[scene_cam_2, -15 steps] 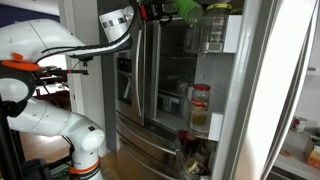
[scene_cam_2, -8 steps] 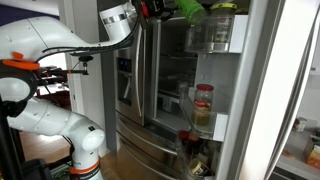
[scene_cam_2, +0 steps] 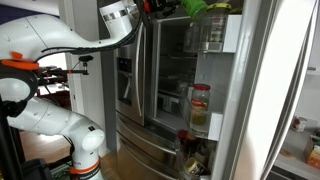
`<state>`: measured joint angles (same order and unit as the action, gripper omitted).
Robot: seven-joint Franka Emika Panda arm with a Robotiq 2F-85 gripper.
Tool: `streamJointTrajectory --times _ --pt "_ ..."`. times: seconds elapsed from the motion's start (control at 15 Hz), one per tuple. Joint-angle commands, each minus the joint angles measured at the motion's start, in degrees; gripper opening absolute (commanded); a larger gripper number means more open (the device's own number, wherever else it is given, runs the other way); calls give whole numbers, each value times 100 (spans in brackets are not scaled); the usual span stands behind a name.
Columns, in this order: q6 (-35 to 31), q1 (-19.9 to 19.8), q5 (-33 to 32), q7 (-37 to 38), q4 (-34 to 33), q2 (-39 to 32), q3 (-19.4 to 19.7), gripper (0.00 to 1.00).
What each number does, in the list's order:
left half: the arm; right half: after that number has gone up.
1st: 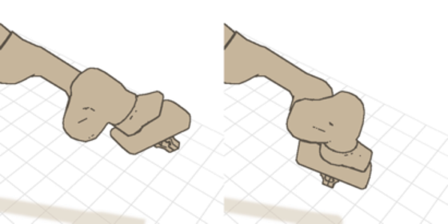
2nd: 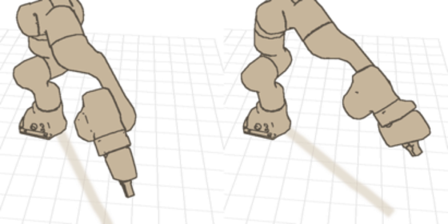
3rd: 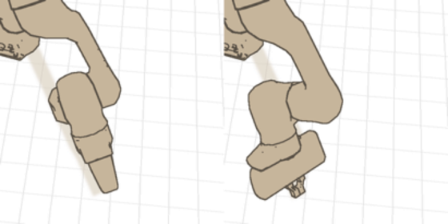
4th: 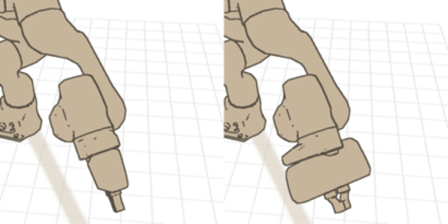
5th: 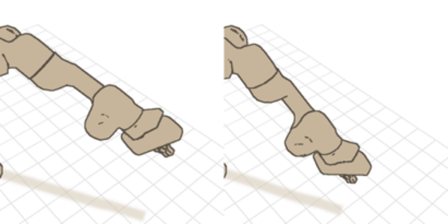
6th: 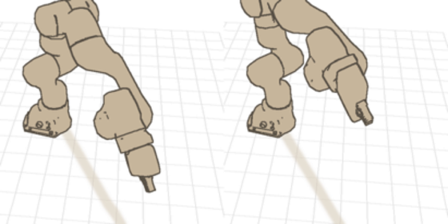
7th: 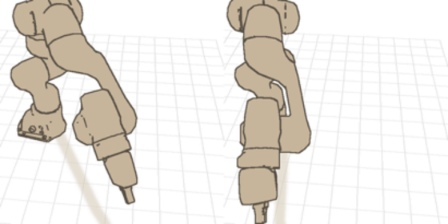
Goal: Remove the green bottle from the middle fridge door shelf and put it onto the top fridge door shelf
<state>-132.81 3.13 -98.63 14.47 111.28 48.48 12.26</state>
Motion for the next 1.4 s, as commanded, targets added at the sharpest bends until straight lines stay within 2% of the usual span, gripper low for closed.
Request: streamJointTrajectory --times 0.0,0.33,0.87,0.93,1.0,1.13,1.33 --pt "38 -156 119 491 -91 -131 99 37" --pt "167 -226 329 1231 -158 -270 143 37" --pt "998 -480 1219 1633 -472 -629 -48 37" --pt "1105 -528 1271 1671 -522 -680 -87 72" --pt "1179 -563 1307 1740 -565 -726 -118 88" --pt "1292 -609 1399 1844 -637 -783 -170 99" --pt "1442 -664 1520 1867 -712 -843 -272 100"
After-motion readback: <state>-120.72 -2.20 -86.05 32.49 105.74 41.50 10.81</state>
